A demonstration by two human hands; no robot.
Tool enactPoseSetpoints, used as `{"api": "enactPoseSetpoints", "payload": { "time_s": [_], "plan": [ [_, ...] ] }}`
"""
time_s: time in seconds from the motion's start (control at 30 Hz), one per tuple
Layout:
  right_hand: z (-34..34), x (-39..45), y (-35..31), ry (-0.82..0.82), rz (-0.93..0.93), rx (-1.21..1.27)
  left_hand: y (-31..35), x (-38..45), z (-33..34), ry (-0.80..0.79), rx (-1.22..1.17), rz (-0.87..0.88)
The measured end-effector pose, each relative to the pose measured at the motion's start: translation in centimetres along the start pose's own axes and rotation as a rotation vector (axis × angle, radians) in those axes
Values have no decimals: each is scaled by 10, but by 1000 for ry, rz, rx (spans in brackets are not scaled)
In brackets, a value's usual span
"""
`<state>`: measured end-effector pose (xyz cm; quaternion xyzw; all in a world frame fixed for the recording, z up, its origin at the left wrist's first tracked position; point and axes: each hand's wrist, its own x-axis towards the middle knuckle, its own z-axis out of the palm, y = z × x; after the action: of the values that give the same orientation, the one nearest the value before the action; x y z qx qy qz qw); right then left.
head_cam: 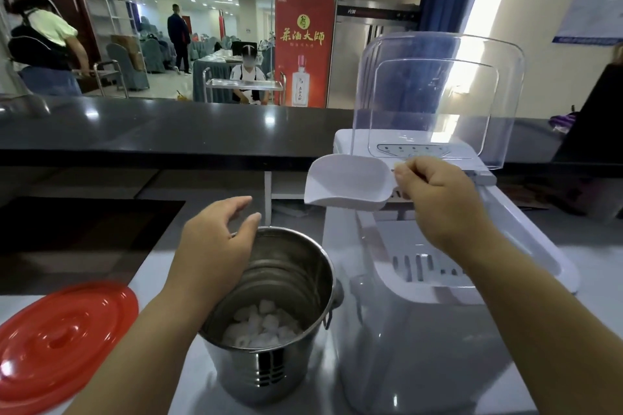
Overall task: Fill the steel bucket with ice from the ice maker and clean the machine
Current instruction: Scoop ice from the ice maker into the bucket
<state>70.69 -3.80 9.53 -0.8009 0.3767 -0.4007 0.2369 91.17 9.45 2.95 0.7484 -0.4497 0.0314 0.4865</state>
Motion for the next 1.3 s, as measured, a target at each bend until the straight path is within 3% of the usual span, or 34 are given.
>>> {"api": "enactPoseSetpoints", "payload": {
  "time_s": [0.3,0.47,0.67,0.77,0.93,1.1,1.3],
  "plan": [
    [-52,3,32,87,-1,-65,64,7,39,-68,-112,54],
    [-76,3,49,75,-56,-238,100,6,70,-135,-103,92],
    [-100,7,62,-272,-156,-664,116,14,98,-185,-39,26],
    [-105,12,69,-347,-164,-791,122,11,107,-145,15,15],
    [-94,15,78,-525,-66,-883,118,12,110,-145,39,31],
    [-78,14,86,-505,-99,-999,114,14,112,-141,7,43],
    [-67,10,74,-628,-93,-873,114,13,111,-135,-34,42]
  ]
}}
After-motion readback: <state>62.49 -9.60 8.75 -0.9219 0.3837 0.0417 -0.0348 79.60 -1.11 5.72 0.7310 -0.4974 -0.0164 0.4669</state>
